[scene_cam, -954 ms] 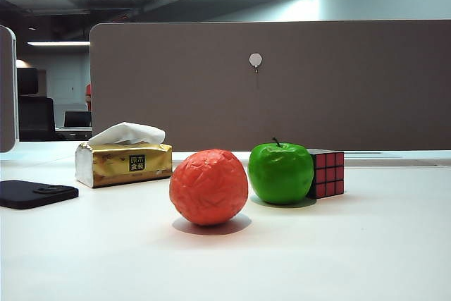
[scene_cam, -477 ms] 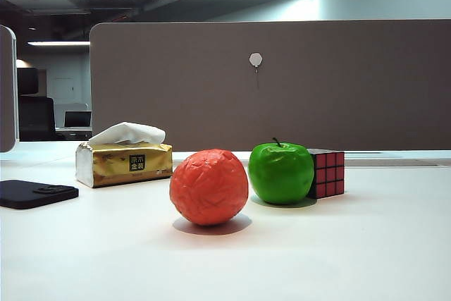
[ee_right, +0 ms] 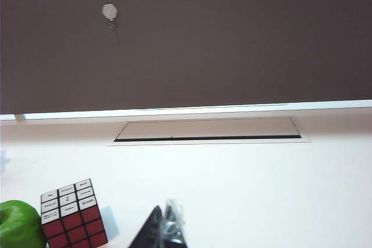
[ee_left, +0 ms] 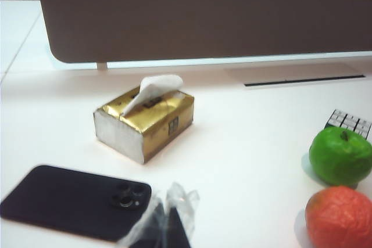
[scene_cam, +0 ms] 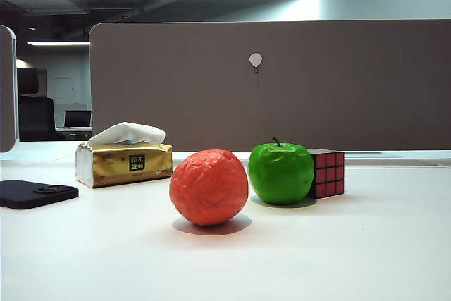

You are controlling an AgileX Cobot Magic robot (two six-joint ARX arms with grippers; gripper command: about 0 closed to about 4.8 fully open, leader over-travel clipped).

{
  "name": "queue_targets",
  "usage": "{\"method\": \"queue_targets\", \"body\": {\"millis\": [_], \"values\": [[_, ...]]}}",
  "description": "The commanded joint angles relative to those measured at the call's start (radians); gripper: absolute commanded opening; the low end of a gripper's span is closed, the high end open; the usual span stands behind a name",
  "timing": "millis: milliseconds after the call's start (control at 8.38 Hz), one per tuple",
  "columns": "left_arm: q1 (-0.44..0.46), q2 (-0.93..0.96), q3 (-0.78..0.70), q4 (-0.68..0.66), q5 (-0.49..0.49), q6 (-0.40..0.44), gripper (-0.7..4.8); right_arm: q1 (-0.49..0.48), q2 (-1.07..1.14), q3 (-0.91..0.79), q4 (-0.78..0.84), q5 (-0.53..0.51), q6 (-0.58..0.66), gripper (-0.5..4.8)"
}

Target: Move all the fruits on the tabletop near the face of the Rubik's cube that has the color most similar to each fruit.

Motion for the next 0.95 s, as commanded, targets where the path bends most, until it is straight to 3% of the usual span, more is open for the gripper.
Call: {"method": "queue_targets", "body": {"millis": [119,477,596,954], "values": [[0.000,0.001,-0.050,0.000,0.003,-0.072,-0.05,0.000,-0.001,-0.004,0.014,-0.006,0.000,-0.01],[0.000,0.001,-0.114,0.055,0.006,-0.073,-0.05,0.000,-0.001,-0.004,0.016,-0.007,0.000,-0.01],[0.001,0.001,-0.203,0.193,0.005,-0.063,-0.05,0.000,-0.001,-0.004,0.017,-0.007,0.000,-0.01],[0.055,0.001,-0.257,0.214,0.002,-0.037,-0.06,0.000,-0.001,-0.004,0.017,-0.007,0.000,-0.01]]}}
